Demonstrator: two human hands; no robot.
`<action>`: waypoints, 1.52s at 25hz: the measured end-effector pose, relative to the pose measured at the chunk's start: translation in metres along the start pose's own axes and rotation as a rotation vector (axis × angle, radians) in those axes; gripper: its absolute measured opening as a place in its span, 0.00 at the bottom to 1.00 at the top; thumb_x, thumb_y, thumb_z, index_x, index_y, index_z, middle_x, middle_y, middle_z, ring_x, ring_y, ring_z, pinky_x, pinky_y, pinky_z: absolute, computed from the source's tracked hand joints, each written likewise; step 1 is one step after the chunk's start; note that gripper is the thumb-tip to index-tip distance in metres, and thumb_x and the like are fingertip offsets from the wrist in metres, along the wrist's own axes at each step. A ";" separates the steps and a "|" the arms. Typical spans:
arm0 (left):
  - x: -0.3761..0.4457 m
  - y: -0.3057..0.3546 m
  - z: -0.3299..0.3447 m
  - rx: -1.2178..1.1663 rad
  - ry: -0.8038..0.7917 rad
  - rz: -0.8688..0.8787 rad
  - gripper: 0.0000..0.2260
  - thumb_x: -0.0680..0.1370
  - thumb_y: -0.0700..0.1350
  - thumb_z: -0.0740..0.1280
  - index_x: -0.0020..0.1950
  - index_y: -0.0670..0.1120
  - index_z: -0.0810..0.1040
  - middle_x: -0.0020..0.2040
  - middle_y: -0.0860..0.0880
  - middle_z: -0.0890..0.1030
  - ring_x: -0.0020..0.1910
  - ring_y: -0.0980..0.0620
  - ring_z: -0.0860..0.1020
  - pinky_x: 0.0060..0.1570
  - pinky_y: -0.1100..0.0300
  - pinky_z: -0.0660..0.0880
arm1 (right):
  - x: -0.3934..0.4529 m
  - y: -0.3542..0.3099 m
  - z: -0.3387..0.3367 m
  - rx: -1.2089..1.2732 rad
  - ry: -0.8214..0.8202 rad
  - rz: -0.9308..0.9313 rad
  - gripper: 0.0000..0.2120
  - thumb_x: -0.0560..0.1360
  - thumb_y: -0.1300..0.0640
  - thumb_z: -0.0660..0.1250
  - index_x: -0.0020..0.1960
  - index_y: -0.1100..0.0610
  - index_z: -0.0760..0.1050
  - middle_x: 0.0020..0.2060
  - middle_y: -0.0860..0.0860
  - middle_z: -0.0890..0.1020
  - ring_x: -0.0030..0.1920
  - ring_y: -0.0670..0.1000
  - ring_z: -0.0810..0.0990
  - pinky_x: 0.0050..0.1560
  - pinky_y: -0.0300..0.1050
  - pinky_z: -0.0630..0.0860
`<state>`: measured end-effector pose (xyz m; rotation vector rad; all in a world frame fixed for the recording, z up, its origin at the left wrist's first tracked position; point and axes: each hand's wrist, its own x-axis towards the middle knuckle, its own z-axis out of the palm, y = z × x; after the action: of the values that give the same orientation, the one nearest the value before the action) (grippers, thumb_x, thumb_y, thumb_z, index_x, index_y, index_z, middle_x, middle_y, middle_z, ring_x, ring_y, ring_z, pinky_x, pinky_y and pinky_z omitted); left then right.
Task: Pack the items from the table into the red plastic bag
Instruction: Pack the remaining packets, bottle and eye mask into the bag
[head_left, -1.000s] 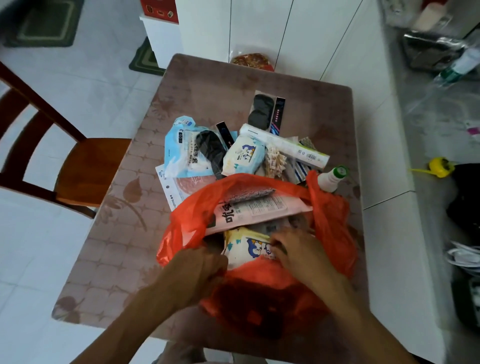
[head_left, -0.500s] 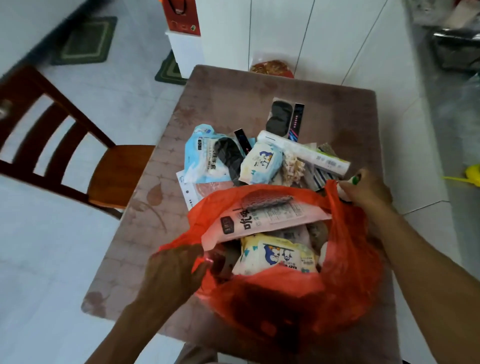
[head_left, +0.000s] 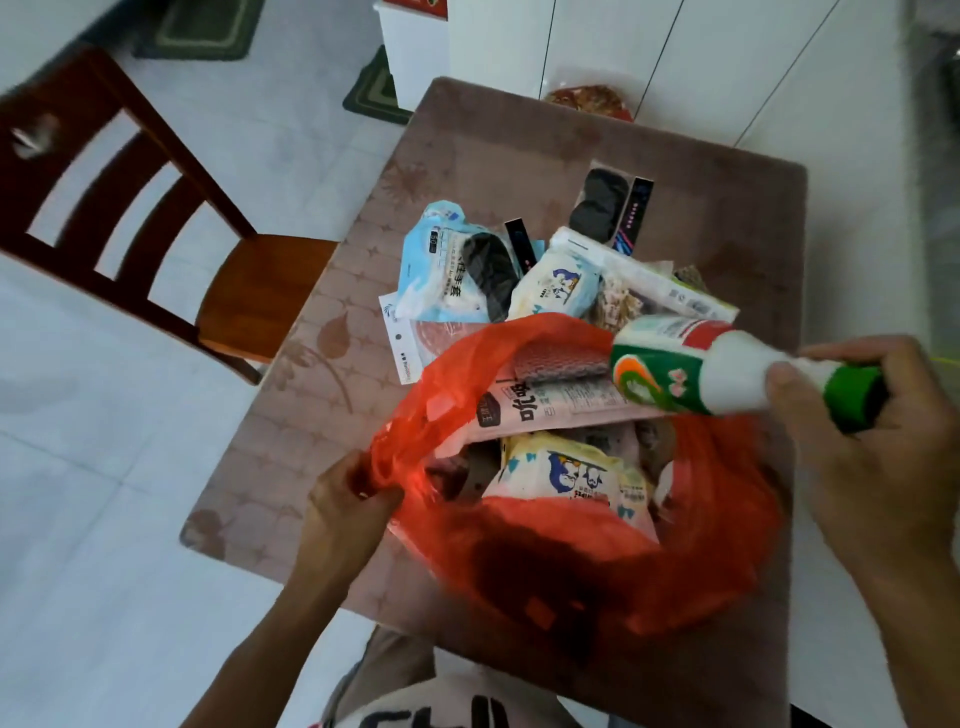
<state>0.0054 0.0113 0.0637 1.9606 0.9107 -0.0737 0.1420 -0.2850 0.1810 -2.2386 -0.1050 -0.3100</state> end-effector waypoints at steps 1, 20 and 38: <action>-0.002 -0.003 -0.005 -0.005 0.045 0.019 0.06 0.73 0.36 0.68 0.39 0.46 0.78 0.34 0.44 0.81 0.33 0.45 0.80 0.35 0.44 0.80 | -0.016 -0.010 0.007 0.049 -0.105 -0.042 0.07 0.73 0.49 0.71 0.46 0.46 0.73 0.37 0.43 0.77 0.40 0.39 0.79 0.34 0.32 0.74; 0.000 0.011 -0.020 -0.619 -0.353 0.256 0.10 0.58 0.32 0.62 0.25 0.47 0.75 0.23 0.44 0.72 0.20 0.50 0.68 0.23 0.64 0.68 | -0.129 -0.012 0.178 -0.191 -0.535 -0.472 0.15 0.78 0.48 0.65 0.59 0.56 0.73 0.41 0.52 0.83 0.40 0.51 0.81 0.39 0.40 0.76; 0.012 0.014 -0.009 -0.360 -0.280 0.233 0.16 0.64 0.39 0.63 0.50 0.45 0.76 0.41 0.51 0.82 0.39 0.54 0.81 0.32 0.65 0.78 | -0.129 0.032 0.133 -0.551 -0.613 -0.170 0.17 0.68 0.39 0.72 0.52 0.48 0.81 0.42 0.49 0.84 0.41 0.52 0.82 0.34 0.47 0.77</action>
<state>0.0200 0.0209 0.0747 1.6552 0.4710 -0.0443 0.0476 -0.1985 0.0426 -2.8080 -0.5994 0.3115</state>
